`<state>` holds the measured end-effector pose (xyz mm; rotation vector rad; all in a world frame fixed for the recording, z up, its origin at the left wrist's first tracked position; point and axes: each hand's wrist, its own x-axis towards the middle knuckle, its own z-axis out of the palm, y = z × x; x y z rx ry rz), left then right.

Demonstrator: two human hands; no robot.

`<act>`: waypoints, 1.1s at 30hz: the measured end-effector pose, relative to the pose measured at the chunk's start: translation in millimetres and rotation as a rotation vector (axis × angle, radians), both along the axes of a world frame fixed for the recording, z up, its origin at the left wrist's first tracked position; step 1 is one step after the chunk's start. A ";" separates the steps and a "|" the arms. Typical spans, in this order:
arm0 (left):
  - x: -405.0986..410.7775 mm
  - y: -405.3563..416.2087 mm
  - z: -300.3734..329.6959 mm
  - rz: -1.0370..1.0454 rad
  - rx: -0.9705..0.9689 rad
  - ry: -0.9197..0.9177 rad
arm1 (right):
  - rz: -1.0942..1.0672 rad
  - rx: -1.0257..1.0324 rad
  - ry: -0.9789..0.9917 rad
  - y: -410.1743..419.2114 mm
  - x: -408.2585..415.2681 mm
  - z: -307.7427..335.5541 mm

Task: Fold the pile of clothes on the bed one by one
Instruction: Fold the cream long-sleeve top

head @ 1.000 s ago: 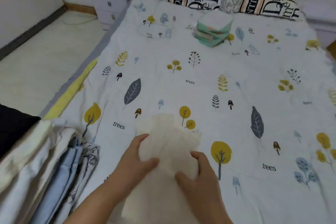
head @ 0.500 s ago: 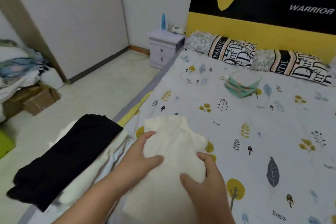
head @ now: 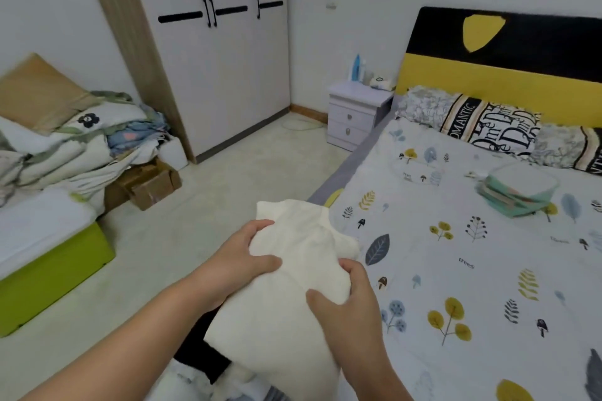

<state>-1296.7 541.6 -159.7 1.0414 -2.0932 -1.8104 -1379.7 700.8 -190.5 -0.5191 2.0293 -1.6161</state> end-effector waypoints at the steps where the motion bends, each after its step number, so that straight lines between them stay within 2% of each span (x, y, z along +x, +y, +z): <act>1: 3.1 -12.9 -2.9 -0.010 0.001 -0.020 | -0.010 0.009 -0.010 -12.3 5.2 -3.3; 6: 10.4 -65.7 -22.9 -0.056 0.001 -0.100 | -0.054 0.095 -0.072 -64.3 25.0 -21.8; 12: 20.5 -112.5 -68.8 -0.090 -0.057 -0.093 | -0.127 0.148 -0.138 -104.5 42.2 -62.3; 17: 31.0 -121.6 -120.9 -0.134 -0.253 -0.352 | -0.087 0.319 -0.274 -124.5 46.1 -87.3; 23: 29.5 -118.4 -131.9 -0.025 -0.398 -0.149 | -0.175 0.332 -0.016 -127.9 45.9 -93.0; 26: 33.9 -114.1 -135.7 -0.069 -0.626 -0.309 | -0.042 0.497 -0.064 -126.9 44.8 -94.0; 28: 37.0 -112.2 -141.2 -0.171 -0.779 -0.365 | -0.021 0.560 -0.090 -125.5 41.2 -93.6; 30: 38.6 -112.2 -148.5 -0.267 -0.847 -0.376 | -0.043 0.572 -0.055 -126.6 43.5 -93.2; 33: 42.1 -115.8 -160.5 -0.332 -0.867 -0.446 | 0.043 0.729 0.090 -130.9 64.3 -100.5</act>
